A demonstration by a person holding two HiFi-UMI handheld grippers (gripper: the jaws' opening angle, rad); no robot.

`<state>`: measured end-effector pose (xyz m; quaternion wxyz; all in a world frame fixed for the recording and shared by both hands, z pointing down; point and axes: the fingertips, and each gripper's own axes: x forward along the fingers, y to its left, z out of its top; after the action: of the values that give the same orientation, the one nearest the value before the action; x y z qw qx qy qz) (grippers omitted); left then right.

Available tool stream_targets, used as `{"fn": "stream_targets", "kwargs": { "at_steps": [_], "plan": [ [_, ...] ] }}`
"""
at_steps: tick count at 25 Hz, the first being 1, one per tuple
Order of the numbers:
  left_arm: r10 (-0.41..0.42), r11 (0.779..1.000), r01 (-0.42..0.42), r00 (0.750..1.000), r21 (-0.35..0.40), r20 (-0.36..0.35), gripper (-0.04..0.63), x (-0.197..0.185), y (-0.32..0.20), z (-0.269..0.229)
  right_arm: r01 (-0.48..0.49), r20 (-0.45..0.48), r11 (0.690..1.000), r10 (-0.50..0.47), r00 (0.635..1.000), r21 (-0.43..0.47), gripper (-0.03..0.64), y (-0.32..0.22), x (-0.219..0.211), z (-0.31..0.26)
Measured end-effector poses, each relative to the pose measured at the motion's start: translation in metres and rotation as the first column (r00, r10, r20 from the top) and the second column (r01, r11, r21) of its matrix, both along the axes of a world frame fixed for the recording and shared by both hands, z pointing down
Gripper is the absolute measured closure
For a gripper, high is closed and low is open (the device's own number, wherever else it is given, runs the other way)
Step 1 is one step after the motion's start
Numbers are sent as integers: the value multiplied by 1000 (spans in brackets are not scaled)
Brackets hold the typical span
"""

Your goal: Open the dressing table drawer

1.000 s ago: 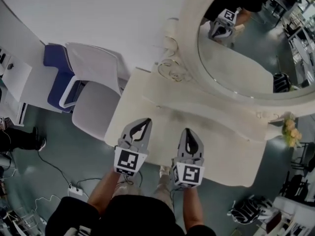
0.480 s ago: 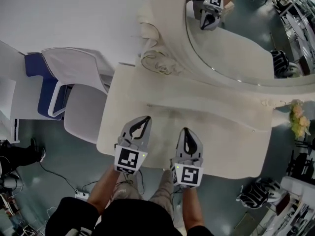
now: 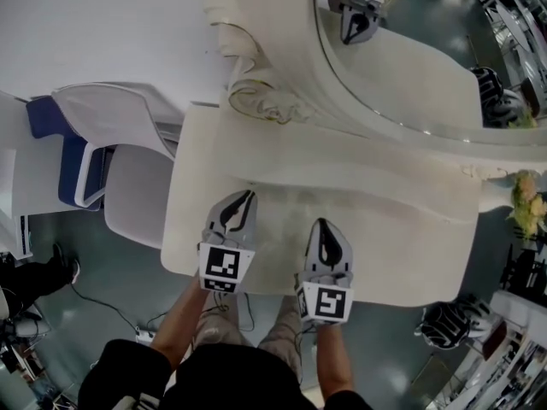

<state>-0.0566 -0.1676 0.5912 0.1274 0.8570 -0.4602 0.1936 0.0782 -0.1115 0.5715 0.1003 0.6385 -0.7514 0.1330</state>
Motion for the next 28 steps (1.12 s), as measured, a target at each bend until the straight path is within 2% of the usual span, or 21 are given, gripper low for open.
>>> {"fn": "stream_targets", "kwargs": {
  "at_steps": [3, 6, 10, 28],
  "plan": [
    [-14, 999, 14, 1000, -36, 13, 591, -2, -6, 15, -14, 14, 1000, 15, 1000, -19, 618, 0, 3, 7],
    [-11, 997, 12, 1000, -76, 14, 511, 0, -10, 30, -22, 14, 999, 22, 1000, -29, 618, -1, 4, 13],
    [-17, 996, 20, 999, -92, 36, 475, 2, -15, 41, -30, 12, 999, 31, 999, -42, 618, 0, 7, 18],
    [-22, 995, 27, 998, -97, 55, 476, 3, -25, 53, -57, 12, 997, 57, 998, -49, 618, 4, 9, 27]
  ]
}}
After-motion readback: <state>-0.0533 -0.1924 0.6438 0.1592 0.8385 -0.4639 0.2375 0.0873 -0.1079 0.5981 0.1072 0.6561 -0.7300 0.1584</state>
